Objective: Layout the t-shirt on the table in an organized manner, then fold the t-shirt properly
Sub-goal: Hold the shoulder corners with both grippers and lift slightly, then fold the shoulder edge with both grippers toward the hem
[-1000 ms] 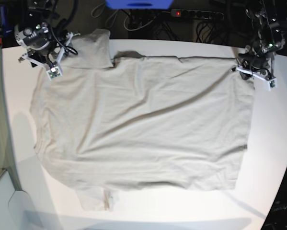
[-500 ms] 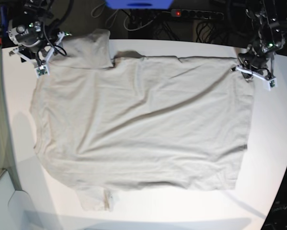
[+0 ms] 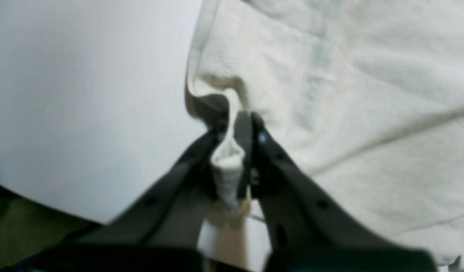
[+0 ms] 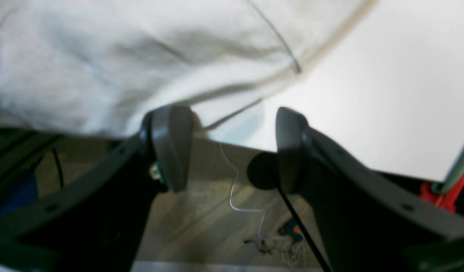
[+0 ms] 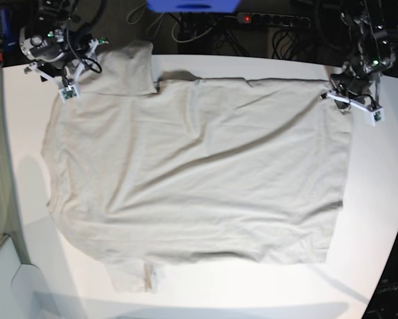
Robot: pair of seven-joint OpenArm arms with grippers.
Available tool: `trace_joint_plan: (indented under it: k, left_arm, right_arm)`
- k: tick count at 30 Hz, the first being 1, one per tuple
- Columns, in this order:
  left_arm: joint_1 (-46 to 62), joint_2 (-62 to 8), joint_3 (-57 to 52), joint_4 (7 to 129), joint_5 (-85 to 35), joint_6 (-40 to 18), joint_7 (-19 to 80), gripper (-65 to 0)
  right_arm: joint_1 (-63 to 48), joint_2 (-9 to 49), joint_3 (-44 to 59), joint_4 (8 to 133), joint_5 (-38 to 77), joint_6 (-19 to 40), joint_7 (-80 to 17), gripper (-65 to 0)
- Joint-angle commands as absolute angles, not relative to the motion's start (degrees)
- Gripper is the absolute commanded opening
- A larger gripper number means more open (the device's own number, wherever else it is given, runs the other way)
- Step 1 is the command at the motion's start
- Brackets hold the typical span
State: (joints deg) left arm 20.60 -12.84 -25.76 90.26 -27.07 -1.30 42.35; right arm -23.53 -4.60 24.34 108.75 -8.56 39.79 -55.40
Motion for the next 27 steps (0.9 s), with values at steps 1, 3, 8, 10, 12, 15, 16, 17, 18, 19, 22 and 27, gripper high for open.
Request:
trace_joint_plan:
  k: [1,3,8,10,12,15,16,17,18,19,22,27]
  left_arm:
    - [21.6,-12.7,-25.3,89.9,-26.9,-1.5,46.9,-64.9]
    - [21.6,-12.7,-25.3,90.1,-26.9,-1.5,46.9,-64.9]
    - [22.4,-12.6,-25.3,90.3,-26.9,-1.5,46.9,-64.9]
    - [22.4,-12.6,-25.3,90.3,-26.9,-1.5,46.9,-64.9]
    - [22.4,-12.6,-25.3,90.3,-26.9,-1.5,46.9,-64.9]
    - [22.5,-12.6,-25.3,90.3,-27.1,-1.5,46.9,-64.9]
    - [22.5,-12.6,-25.3,90.3,-27.2,-1.5,46.9,-64.9]
    - [22.5,-12.6,-25.3,90.3,-27.2,-1.5,46.9,-64.9]
    - [22.5,-12.6,-25.3,90.3,-27.2,-1.5,47.0,-64.9]
    - [22.5,-12.6,-25.3,90.5,-27.3,-1.5,47.2,-64.9]
    - [22.5,-12.5,-25.5,92.7,-27.3,-1.5,47.4,-64.9]
    - [22.9,-11.5,-25.6,96.8,-27.2,-1.0,47.5,-64.9]
  right_arm:
    - [-23.8,-4.9,24.0,108.4,-8.1,40.0,-55.9,-29.0]
    - [-23.7,-4.9,23.7,108.3,-7.1,40.0,-55.9,-30.2]
    - [-23.8,-4.4,23.5,106.7,-3.3,40.0,-55.8,-40.6]
    - [-23.7,-4.4,23.5,104.8,-3.3,40.0,-55.5,-46.9]
    - [-22.6,-4.2,23.5,102.9,-3.4,40.0,-55.8,-55.0]
    - [-22.3,-3.2,23.6,101.5,-3.4,40.0,-55.8,-65.0]
    - [-22.3,-3.2,23.6,101.6,-3.4,40.0,-55.8,-65.0]
    - [-22.3,-3.2,23.6,102.2,-3.4,40.0,-55.8,-65.0]
    - [-22.4,-3.2,23.7,102.7,-3.4,40.0,-55.8,-65.0]
    - [-22.4,-3.2,23.8,103.6,-3.3,40.0,-55.8,-65.0]
    - [-22.6,-3.2,23.9,107.8,-3.3,40.0,-55.8,-65.0]
    - [-22.4,-2.9,23.9,112.8,-3.2,40.0,-56.8,-65.0]
